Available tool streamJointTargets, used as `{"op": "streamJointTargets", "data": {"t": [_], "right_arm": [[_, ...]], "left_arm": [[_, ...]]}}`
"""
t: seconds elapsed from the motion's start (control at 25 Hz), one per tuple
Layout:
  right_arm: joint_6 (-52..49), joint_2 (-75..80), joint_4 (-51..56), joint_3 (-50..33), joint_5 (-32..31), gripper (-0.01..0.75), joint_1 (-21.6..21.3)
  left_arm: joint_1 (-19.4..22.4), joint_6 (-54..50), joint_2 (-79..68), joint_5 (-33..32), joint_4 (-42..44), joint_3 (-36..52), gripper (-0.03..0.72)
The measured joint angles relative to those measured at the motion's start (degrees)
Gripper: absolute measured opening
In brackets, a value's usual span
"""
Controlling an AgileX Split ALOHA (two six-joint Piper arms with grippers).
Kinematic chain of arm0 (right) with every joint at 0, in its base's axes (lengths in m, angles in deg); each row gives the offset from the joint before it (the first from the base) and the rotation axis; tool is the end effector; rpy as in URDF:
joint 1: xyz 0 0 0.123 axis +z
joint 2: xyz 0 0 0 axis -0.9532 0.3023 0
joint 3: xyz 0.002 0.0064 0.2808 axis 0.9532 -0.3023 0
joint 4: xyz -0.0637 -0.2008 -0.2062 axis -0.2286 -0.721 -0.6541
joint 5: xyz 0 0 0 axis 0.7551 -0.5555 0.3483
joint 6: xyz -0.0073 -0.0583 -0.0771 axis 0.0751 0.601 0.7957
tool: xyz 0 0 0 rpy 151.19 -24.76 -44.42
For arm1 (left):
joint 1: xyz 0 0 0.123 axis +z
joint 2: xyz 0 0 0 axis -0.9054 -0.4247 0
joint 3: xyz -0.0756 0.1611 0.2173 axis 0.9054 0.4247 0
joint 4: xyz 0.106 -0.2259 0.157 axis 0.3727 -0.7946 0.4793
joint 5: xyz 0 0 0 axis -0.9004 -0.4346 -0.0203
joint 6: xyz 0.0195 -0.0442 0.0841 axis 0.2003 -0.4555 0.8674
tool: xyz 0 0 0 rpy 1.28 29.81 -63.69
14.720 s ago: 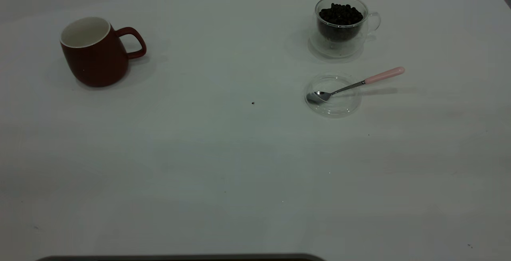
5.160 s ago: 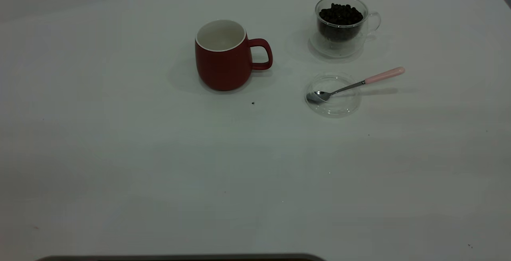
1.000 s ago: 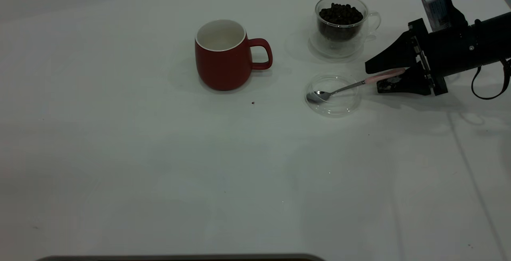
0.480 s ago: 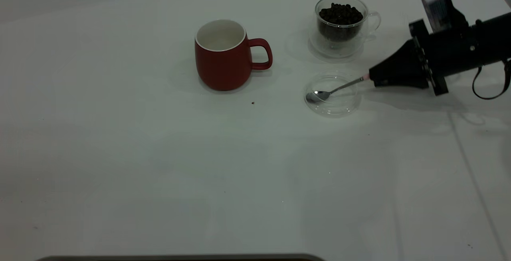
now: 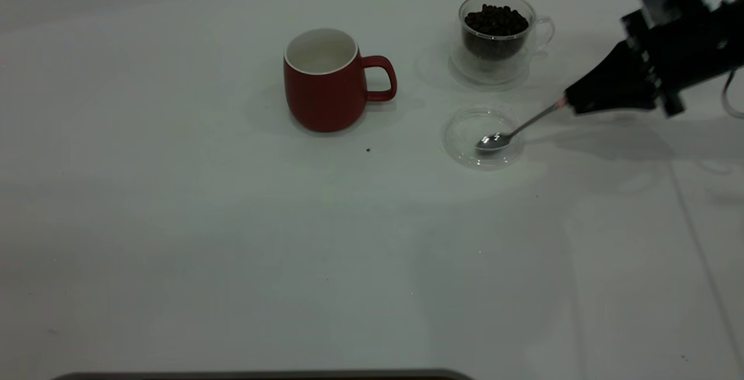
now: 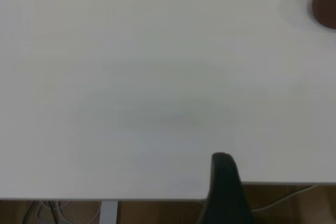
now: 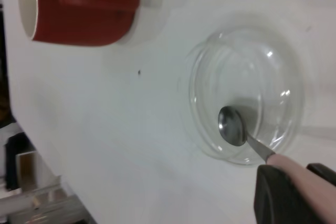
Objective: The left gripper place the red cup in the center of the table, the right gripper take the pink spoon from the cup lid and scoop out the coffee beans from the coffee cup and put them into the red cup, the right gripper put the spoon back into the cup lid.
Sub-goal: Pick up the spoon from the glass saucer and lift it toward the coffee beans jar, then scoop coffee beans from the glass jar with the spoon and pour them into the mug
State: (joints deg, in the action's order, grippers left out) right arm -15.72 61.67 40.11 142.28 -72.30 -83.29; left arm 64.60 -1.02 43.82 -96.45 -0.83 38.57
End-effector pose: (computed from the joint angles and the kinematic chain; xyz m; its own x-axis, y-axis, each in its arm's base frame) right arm 0.4258 -0.0041 -0.0508 -0.9825 0.0375 -0.1825 -0.1183 0.6316 0.7662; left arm 0.0383 0.0006 0.2857 -0.5152 -0.0136 -0.8569 -0.0102 0.9999 -0.0097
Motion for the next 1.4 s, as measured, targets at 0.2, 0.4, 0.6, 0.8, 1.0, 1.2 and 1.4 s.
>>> {"op": "streamJointTargets", "data": {"t": [0.2, 0.4, 0.6, 0.8, 1.0, 1.2, 1.4], "right_arm": [[-3.0, -6.2, -1.6, 0.0, -3.2, 0.096, -1.2], [-3.6, -13.3, 0.3, -0.1, -4.3, 0.096, 0.0], [-3.5, -14.2, 7.6, 0.8, 5.4, 0.096, 2.7], [-3.5, -11.2, 12.6, 2.4, 15.0, 0.096, 3.6], [-3.5, -7.7, 16.0, 2.7, 17.4, 0.096, 3.6], [-3.5, -6.2, 17.8, 2.8, 16.9, 0.096, 3.6], [-3.5, -6.0, 17.4, 2.8, 14.6, 0.096, 3.6]], "left_arm": [[0.0, 0.0, 0.0, 0.0, 0.0, 0.0, 0.587], [0.0, 0.0, 0.0, 0.0, 0.0, 0.0, 0.587], [0.0, 0.0, 0.0, 0.0, 0.0, 0.0, 0.587], [0.0, 0.0, 0.0, 0.0, 0.0, 0.0, 0.587], [0.0, 0.1, 0.0, 0.0, 0.0, 0.0, 0.587], [0.0, 0.2, 0.0, 0.0, 0.0, 0.0, 0.587], [0.0, 0.2, 0.0, 0.0, 0.0, 0.0, 0.587]]}}
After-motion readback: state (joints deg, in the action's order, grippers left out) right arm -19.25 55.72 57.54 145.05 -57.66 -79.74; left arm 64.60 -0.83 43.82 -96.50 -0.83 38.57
